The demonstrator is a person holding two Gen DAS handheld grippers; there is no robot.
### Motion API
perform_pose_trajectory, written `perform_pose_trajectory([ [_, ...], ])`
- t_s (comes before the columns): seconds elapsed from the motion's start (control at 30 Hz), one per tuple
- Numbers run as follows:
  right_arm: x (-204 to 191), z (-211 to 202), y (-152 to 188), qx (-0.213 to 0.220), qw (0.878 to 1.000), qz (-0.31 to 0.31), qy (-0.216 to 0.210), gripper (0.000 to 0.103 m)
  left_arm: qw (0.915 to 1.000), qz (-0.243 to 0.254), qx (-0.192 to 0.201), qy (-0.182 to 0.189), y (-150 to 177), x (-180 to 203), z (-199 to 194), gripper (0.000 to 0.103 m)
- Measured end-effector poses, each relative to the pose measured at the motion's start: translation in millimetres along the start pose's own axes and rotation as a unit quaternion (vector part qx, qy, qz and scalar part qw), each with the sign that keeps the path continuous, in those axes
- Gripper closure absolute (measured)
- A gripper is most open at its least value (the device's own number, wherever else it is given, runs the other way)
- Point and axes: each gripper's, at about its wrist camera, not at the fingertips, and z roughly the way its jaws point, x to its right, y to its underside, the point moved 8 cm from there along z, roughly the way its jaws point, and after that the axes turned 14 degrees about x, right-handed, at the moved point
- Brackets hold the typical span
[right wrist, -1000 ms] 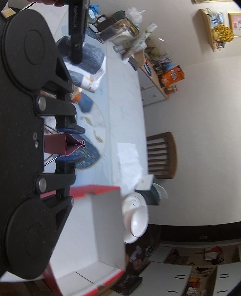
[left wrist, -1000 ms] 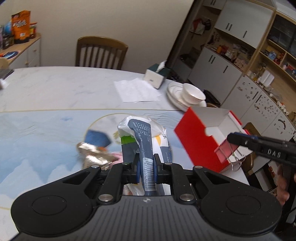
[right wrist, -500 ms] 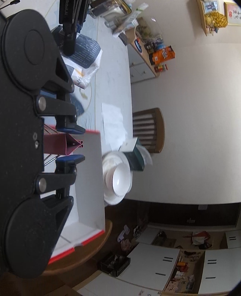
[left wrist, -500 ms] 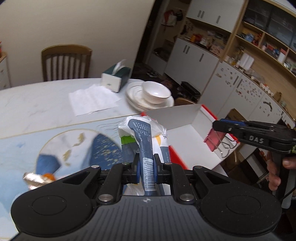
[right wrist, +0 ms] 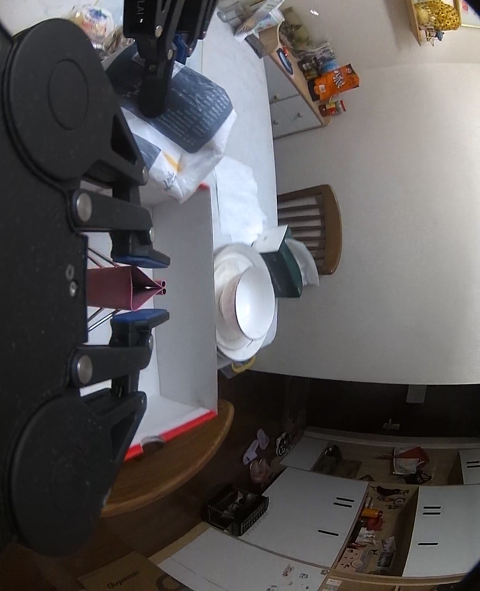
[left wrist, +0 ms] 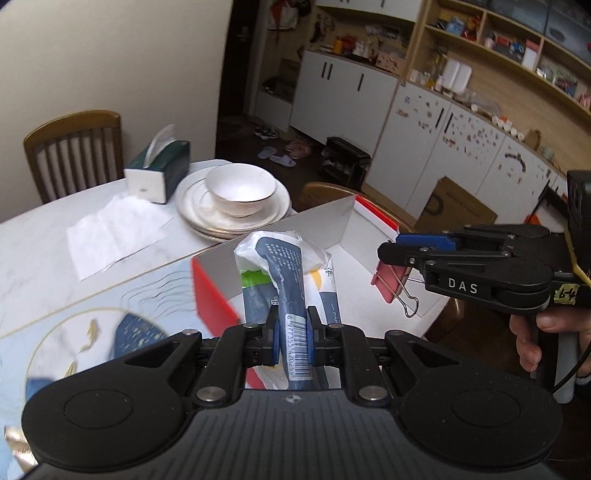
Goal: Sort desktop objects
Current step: 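Carry the bar and the binder clip over the open red shoebox with both tools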
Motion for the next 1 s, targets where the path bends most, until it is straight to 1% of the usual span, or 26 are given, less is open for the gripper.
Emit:
perform_pose_trajectory([
  [0.1, 12, 7, 3, -0.008, 1.000, 0.002, 0.005, 0.081, 0.9998, 0.013, -0.015, 0.003, 2, 10, 21, 0.091],
  [0.3, 31, 20, 14, -0.024, 1.000, 0.000, 0.008, 0.081, 0.9977, 0.034, -0.057, 0.012, 14, 24, 65, 0.091],
  [0.5, 44, 36, 34, -0.051, 0.999, 0.001, 0.011, 0.081, 0.9946, 0.056, -0.087, 0.012, 29, 30, 99, 0.091],
  [0.77, 50, 53, 60, -0.083, 0.996, 0.001, 0.005, 0.081, 0.9896, 0.068, -0.127, 0.007, 51, 29, 125, 0.091],
  [1.0, 52, 62, 71, -0.106, 0.994, -0.001, -0.004, 0.081, 0.9879, 0.063, -0.141, 0.008, 59, 25, 134, 0.091],
])
